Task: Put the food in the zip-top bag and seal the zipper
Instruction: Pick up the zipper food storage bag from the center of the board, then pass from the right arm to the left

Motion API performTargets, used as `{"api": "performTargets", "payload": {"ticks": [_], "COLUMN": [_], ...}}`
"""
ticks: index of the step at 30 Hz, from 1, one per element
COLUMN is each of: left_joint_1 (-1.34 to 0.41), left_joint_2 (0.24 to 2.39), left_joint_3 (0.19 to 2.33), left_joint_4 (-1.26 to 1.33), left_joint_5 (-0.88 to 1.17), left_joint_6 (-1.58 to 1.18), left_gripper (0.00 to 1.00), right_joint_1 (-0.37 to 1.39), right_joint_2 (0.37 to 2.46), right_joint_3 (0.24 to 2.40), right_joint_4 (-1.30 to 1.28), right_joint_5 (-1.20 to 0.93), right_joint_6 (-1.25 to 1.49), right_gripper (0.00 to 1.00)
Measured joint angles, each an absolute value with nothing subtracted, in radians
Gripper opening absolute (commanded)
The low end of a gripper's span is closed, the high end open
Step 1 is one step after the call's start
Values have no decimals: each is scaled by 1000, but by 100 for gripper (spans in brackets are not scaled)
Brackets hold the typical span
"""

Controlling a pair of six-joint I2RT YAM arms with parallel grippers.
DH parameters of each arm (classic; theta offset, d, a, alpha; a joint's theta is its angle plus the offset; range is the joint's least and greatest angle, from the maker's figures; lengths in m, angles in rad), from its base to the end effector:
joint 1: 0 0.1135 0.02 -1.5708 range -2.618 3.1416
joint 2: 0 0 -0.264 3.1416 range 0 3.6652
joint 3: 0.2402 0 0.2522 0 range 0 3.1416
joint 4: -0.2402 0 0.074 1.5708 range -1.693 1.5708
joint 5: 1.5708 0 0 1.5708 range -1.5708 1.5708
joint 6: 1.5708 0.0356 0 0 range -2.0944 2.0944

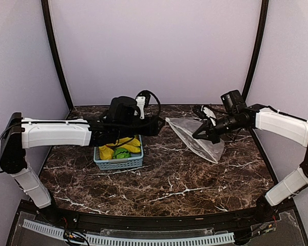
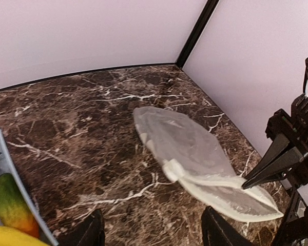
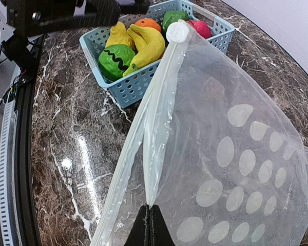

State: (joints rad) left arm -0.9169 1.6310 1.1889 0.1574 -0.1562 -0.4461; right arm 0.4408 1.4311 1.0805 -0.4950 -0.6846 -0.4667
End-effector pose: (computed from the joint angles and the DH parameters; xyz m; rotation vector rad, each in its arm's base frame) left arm 0.2402 -0.3044 0.2958 0.3395 1.8997 -0.7922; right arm 0.2629 0.1489 0.2711 -1.2845 1.9263 0.8062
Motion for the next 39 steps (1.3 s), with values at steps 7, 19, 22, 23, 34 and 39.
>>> {"api": "performTargets", "payload": {"ticks": [7,19,22,23,34,39], "left_joint_1": [-970,-984,-985,-985,-985,-985], "left_joint_2": [1840,1929,1946,1954,1977,1964], "left_joint_3": [1374,1408,1410,1414,1426,1416], "left_joint_4": [213,228,257,264,288,305], "left_joint_5": [-141,-149,-134,-131,-188,-270], "left_joint_6": [-570,-693,-701,-704,-723,-750], "left_gripper": [56,50,40,35,1,1], "right_joint_1": [441,440,440,440,440,454], "right_joint_2": [1442,1441,1441,1441,1472,1521], "right_joint_3": [1082,1078,1078,1079,1172,1295], "right_joint_4": [-399,-311,-311,-311,-370,-447], "right_joint_5": [-712,-707,-729,-741,-807,-712], "right_joint_6": [-344,-228,-221,-220,-186,-180], "right_gripper": [0,0,0,0,56,71]}}
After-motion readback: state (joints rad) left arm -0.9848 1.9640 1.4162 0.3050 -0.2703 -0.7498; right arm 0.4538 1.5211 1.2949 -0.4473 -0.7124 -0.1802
